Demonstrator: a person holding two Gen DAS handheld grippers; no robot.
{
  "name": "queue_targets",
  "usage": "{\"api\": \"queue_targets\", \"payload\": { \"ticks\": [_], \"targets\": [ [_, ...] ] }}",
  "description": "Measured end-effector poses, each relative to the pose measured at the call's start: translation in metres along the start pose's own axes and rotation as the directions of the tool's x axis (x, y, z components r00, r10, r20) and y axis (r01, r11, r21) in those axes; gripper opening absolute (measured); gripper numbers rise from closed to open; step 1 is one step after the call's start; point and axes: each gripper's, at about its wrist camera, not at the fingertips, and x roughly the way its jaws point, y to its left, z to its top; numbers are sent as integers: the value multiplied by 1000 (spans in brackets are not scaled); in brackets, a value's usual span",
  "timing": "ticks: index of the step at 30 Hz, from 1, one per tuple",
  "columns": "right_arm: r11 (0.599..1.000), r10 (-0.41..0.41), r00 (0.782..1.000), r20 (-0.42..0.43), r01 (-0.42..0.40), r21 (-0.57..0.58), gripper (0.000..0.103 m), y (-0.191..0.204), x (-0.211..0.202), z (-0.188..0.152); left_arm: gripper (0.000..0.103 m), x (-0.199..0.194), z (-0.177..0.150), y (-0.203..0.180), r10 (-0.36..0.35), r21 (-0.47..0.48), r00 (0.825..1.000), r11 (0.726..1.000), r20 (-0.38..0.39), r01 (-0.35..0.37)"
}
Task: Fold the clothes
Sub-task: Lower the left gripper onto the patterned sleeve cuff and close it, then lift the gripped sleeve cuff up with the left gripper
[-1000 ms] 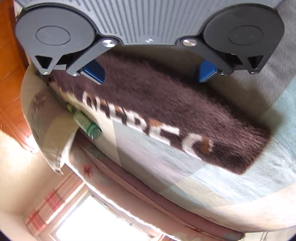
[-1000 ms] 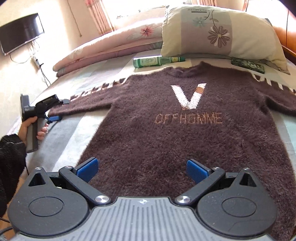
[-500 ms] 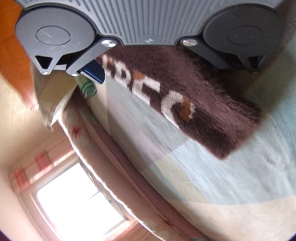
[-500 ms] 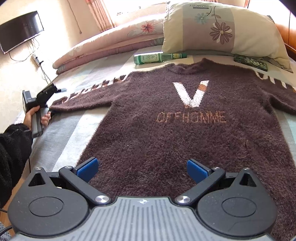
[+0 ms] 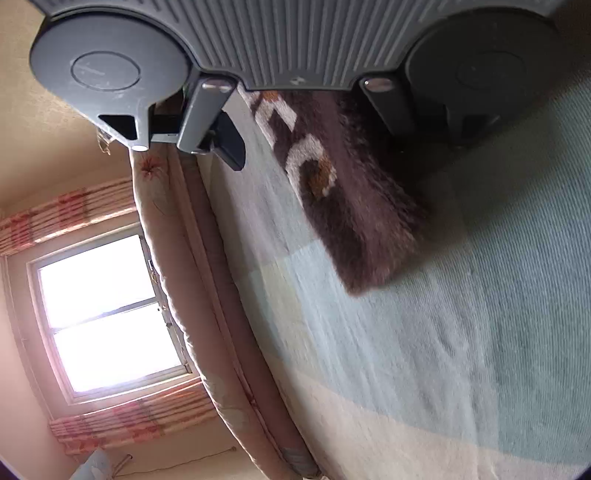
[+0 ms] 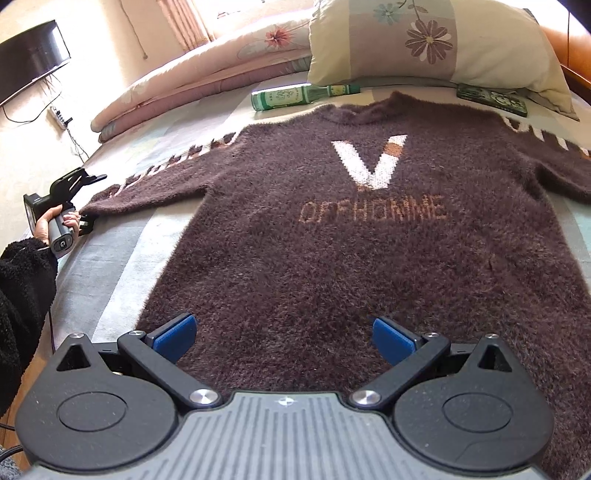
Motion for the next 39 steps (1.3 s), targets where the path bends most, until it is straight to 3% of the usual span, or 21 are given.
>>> {"api": "queue_targets", "payload": {
  "ticks": [2,4,6,7,18,25,35,39],
  "targets": [
    [1000,-5,1000,0,5,11,103,-3,0,0,61,2,1,2,-4,-7,1000,1000,-13,4],
    [1000,-8,1000,-8,8,23,103,-5,1,0,45,6,5,9,15,-44,1000,999,0,-15],
    [1000,-6,1000,-14,6,23,103,-5,1,-1,16,9,10,21,44,-112,999,993,24,-41],
    [1000,-3,1000,-15,3,19,103,-4,1,-1,11,10,10,22,49,-119,998,992,31,-45],
    [1000,-18,1000,-12,18,7,103,-6,-6,-2,10,22,4,5,134,-99,990,987,46,-129],
    [1000,-4,1000,6,4,1,103,-7,-14,2,6,23,5,-37,221,63,974,973,44,-223],
    [1000,27,999,33,-27,1,103,-11,-23,5,6,15,11,-105,171,187,984,966,43,-176],
    [999,40,998,54,-40,-1,103,-11,-31,6,6,2,-4,-126,145,241,989,959,29,-148]
  ]
}}
